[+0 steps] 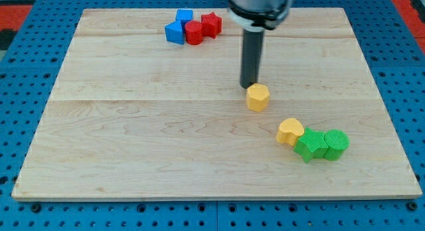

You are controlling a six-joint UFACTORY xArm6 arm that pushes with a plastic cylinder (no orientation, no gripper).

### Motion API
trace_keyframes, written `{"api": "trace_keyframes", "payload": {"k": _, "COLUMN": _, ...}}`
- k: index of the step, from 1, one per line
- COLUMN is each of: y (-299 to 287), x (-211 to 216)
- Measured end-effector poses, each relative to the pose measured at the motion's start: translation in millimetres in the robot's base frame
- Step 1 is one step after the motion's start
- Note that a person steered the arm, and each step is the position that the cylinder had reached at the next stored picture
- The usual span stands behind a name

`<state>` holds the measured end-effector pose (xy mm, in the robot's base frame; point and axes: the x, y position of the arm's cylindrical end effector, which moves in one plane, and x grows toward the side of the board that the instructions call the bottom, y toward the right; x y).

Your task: Move the hexagon into the yellow heart

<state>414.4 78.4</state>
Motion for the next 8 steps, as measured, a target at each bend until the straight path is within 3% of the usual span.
{"api": "trace_keyframes", "payload": {"k": 2, "y": 40.5, "x": 23.0}}
{"api": "trace_keyframes", "payload": {"k": 3, "y": 15.6, "x": 1.8}}
{"api": "trace_keyframes", "payload": {"k": 4, "y": -14.0, "x": 20.6}}
{"api": "trace_keyframes", "payload": {"k": 5, "y": 0.6, "x": 63.0}}
{"api": "trace_keyframes", "payload": {"k": 8, "y": -36.6, "x": 66.2}}
